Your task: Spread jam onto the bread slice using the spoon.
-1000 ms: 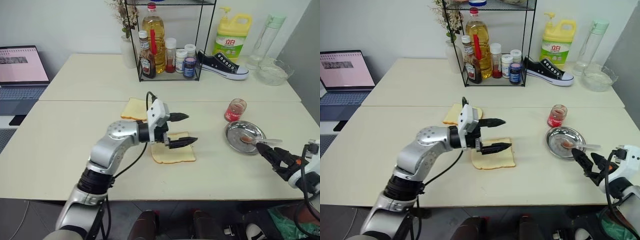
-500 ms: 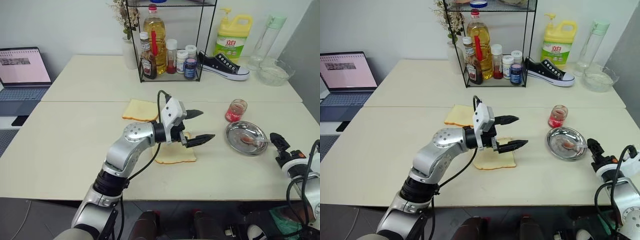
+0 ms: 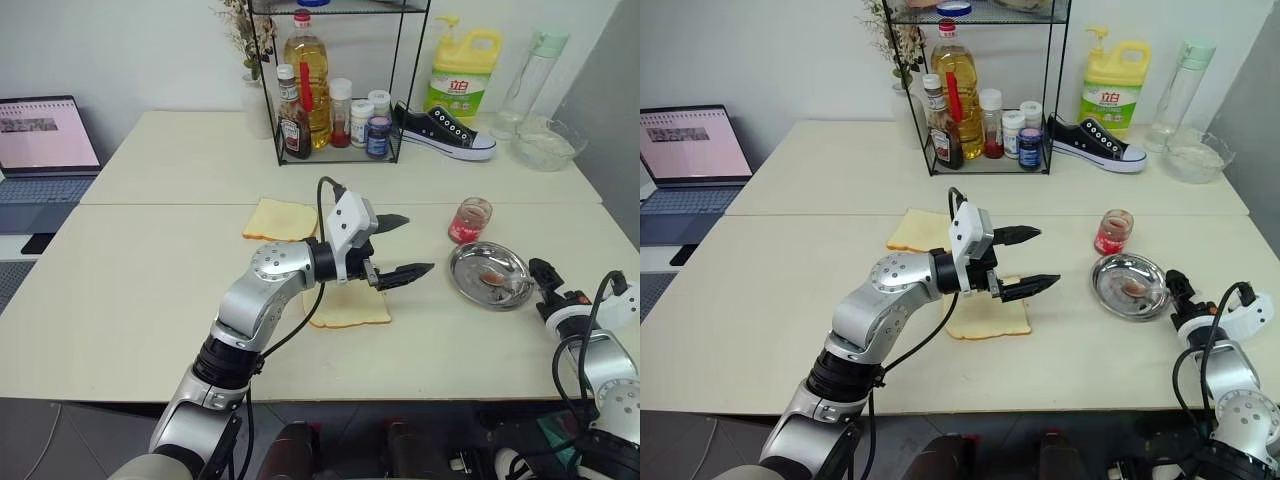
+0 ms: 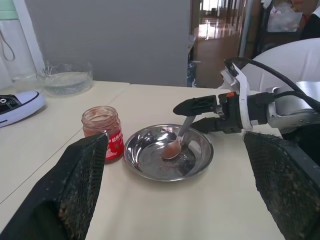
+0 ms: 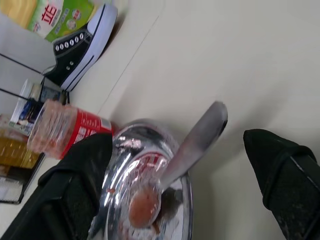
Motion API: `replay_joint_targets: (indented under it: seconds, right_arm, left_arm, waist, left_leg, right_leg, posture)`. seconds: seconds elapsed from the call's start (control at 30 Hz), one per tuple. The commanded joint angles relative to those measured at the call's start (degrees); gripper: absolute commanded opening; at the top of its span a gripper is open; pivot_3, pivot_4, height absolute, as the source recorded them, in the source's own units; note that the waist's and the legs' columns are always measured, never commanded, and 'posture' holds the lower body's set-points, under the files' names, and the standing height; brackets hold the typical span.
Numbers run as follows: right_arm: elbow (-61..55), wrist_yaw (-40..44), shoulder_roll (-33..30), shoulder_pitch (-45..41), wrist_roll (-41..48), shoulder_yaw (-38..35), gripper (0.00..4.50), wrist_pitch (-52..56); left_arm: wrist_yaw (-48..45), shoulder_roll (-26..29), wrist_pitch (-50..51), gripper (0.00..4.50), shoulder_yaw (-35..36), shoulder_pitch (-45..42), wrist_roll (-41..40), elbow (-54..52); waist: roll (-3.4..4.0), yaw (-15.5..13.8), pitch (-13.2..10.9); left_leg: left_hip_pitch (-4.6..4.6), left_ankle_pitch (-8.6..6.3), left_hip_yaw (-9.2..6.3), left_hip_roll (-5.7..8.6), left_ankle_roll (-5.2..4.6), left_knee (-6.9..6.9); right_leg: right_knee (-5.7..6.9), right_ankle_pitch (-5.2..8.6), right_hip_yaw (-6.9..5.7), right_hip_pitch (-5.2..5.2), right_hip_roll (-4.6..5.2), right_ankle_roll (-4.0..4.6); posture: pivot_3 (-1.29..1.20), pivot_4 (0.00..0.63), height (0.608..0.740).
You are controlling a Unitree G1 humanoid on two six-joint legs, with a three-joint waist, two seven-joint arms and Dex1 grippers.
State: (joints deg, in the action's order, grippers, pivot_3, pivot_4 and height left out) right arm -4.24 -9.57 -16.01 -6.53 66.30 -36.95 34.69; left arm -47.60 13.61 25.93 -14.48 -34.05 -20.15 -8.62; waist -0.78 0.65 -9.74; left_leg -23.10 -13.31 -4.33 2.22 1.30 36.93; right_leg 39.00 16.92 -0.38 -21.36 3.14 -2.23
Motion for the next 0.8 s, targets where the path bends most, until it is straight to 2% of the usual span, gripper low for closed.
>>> replay_joint_targets:
  seconds: [0.03,0.3,0.4,0.77,0.8]
  right_arm:
    - [0.5,0.5,0.2,-1.0,-0.9,-0.9,4.5,-2.0]
    - [1.2,0.4,2.0,-2.1,-1.5,-0.4,4.5,-3.1]
    - [1.3,0.8,2.4,-1.9,-1.5,-0.9,3.94,-3.7]
    - [1.8,1.7,3.1,-3.1,-0.4,-2.2,0.12,-4.8]
    - [1.8,1.8,3.1,-3.1,-0.3,-2.2,0.05,-4.9]
  left_arm:
    - [0.2,-0.4,-0.7,4.49,0.3,-1.2,-0.2,-1.3]
    - [-0.5,0.1,-1.0,4.49,0.5,-2.0,0.0,-0.5]
    - [-0.3,0.1,-1.4,4.5,0.8,-2.1,0.2,-0.1]
    - [0.1,-0.3,-1.6,4.5,0.8,-1.9,0.3,0.0]
    - [0.1,-0.3,-1.7,4.5,0.7,-2.0,0.3,0.0]
  waist:
    - [0.0,0.0,0.0]
    - [0.0,0.0,0.0]
    - [0.0,0.0,0.0]
    - [0.06,0.4,0.0]
    - [0.06,0.4,0.0]
  left_leg:
    - [0.0,0.0,0.01,0.0,0.0,0.0]
    - [0.01,0.0,0.02,0.0,0.0,0.0]
    - [0.02,0.0,0.03,0.0,0.0,0.0]
    - [0.02,0.0,0.02,0.0,-0.01,-0.05]
    - [0.02,0.0,0.03,0.0,-0.01,-0.05]
  right_leg:
    - [0.0,0.0,0.02,0.0,0.0,0.0]
    - [0.0,0.0,0.02,0.01,0.0,0.0]
    - [0.0,0.0,0.03,0.0,0.0,0.0]
    - [-0.02,0.0,0.02,0.0,0.0,0.0]
    - [-0.02,0.0,0.03,0.0,0.0,0.0]
  posture:
    - [0.0,0.15,0.74]
    - [0.0,0.15,0.74]
    - [0.0,0.15,0.74]
    - [0.0,0.15,0.74]
    - [0.0,0.15,0.74]
